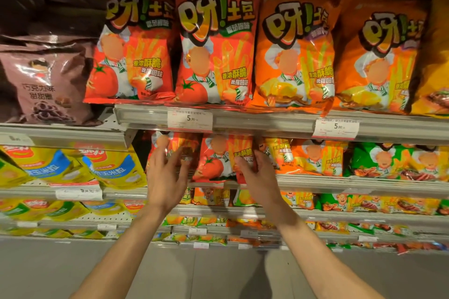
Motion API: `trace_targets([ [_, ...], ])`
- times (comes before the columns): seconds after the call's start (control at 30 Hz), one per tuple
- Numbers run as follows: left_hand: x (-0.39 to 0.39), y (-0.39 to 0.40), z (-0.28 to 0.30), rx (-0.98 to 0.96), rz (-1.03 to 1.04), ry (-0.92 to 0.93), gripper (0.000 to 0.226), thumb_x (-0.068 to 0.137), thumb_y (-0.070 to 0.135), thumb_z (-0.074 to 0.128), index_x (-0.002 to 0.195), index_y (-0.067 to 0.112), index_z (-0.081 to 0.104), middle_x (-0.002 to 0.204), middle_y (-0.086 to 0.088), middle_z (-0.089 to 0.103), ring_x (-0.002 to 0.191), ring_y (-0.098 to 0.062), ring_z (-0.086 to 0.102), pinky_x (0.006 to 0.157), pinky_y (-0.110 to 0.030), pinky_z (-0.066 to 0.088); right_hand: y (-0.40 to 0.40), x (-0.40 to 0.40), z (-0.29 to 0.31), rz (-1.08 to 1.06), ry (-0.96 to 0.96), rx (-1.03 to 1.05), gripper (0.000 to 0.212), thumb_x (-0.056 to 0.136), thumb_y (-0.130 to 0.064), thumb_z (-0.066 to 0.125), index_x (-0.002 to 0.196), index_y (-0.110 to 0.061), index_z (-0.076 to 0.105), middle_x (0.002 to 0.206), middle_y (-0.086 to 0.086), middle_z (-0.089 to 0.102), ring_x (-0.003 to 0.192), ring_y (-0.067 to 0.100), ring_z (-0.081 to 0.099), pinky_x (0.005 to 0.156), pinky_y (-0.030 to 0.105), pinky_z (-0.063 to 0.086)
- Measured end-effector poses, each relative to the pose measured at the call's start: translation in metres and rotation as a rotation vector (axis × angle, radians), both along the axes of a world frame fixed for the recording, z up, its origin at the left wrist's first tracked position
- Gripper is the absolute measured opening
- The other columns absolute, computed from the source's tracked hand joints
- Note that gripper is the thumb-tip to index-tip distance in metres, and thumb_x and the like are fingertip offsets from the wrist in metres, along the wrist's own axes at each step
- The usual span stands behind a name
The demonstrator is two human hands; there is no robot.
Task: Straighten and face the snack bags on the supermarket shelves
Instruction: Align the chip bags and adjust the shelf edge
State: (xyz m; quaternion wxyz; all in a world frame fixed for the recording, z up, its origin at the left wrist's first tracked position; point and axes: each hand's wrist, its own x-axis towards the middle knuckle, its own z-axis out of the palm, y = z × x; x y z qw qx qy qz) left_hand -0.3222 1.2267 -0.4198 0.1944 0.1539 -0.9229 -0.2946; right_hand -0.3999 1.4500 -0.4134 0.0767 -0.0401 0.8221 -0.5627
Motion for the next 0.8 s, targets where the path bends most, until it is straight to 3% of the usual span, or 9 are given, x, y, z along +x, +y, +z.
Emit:
trace_targets([
  [0.1,-0.002,-0.010,-0.008,-0.009,-0.049,-0.064,0.049,0.104,0.028,0.054,0.150,0.012,0.051,0.170,-0.009,0.017,0.156,-0.031,0.014,0.125,-0.054,0.021,-0.014,-0.009,0.000,-0.045,0.056,0.082,0.067,0.096,-0.055,0.061,0.151,-0.020,0.044,0.100,-0.028,0.052,0.093,-0.006,0.056,0.080,0.010,0.041],
  [0.13,-0.002,-0.011,-0.010,-0.016,-0.055,-0.066,0.049,0.105,0.028,0.054,0.151,0.013,0.050,0.170,-0.009,0.016,0.157,-0.030,0.012,0.126,-0.053,0.019,-0.019,-0.011,0.000,-0.046,0.061,0.105,0.071,0.097,-0.056,0.059,0.155,-0.019,0.038,0.100,-0.025,0.051,0.095,-0.005,0.054,0.081,0.010,0.039],
  [0.2,0.000,-0.010,-0.009,-0.058,-0.057,-0.054,0.049,0.105,0.032,0.051,0.149,0.012,0.053,0.169,-0.014,0.019,0.156,-0.035,0.015,0.126,-0.053,0.020,-0.028,-0.014,-0.001,-0.019,0.055,0.149,0.075,0.100,-0.056,0.052,0.158,-0.016,0.030,0.110,-0.008,0.055,0.113,0.016,0.058,0.091,0.023,0.039],
  [0.27,0.002,-0.007,-0.008,-0.094,-0.067,-0.045,0.051,0.100,0.037,0.048,0.144,0.011,0.059,0.166,-0.019,0.025,0.154,-0.040,0.020,0.124,-0.055,0.023,-0.034,-0.015,-0.003,-0.005,0.043,0.178,0.074,0.102,-0.056,0.047,0.160,-0.014,0.026,0.134,0.006,0.059,0.132,0.029,0.052,0.101,0.030,0.039],
  [0.33,0.004,-0.003,-0.006,-0.120,-0.084,-0.055,0.052,0.098,0.040,0.048,0.141,0.015,0.062,0.165,-0.019,0.027,0.154,-0.041,0.021,0.124,-0.055,0.024,-0.037,-0.016,-0.006,0.003,0.066,0.223,0.069,0.104,-0.051,0.045,0.158,-0.010,0.031,0.150,0.011,0.052,0.140,0.032,0.047,0.110,0.036,0.039],
  [0.43,0.007,0.000,-0.006,-0.194,-0.138,-0.027,0.051,0.096,0.035,0.049,0.142,0.015,0.060,0.163,-0.019,0.032,0.151,-0.042,0.026,0.122,-0.056,0.027,-0.033,-0.017,-0.006,0.038,0.164,0.331,0.059,0.106,-0.043,0.046,0.150,-0.005,0.041,0.146,0.015,0.054,0.137,0.034,0.048,0.111,0.041,0.042],
  [0.5,0.006,0.001,-0.007,-0.265,-0.201,0.003,0.054,0.093,0.024,0.058,0.146,0.010,0.056,0.161,-0.020,0.036,0.149,-0.044,0.032,0.119,-0.059,0.033,-0.029,-0.013,-0.006,0.030,0.219,0.357,0.063,0.105,-0.042,0.049,0.155,-0.005,0.034,0.154,0.016,0.044,0.145,0.032,0.039,0.117,0.044,0.037],
  [0.67,0.003,0.008,-0.009,-0.341,-0.302,-0.036,0.068,0.095,0.010,0.065,0.158,0.015,0.039,0.160,-0.016,0.040,0.150,-0.039,0.034,0.117,-0.056,0.033,-0.015,0.013,-0.020,0.106,0.433,0.438,0.068,0.107,-0.042,0.047,0.164,-0.018,0.018,0.171,0.002,0.015,0.158,0.017,0.011,0.126,0.030,0.017],
  [0.8,0.003,0.012,-0.012,-0.393,-0.306,-0.124,0.068,0.098,0.015,0.059,0.160,0.018,0.032,0.159,-0.014,0.043,0.151,-0.037,0.031,0.122,-0.056,0.025,-0.007,0.008,-0.027,0.206,0.472,0.506,0.063,0.107,-0.036,0.049,0.163,-0.020,0.023,0.170,-0.002,0.020,0.158,0.014,0.013,0.125,0.024,0.009],
])
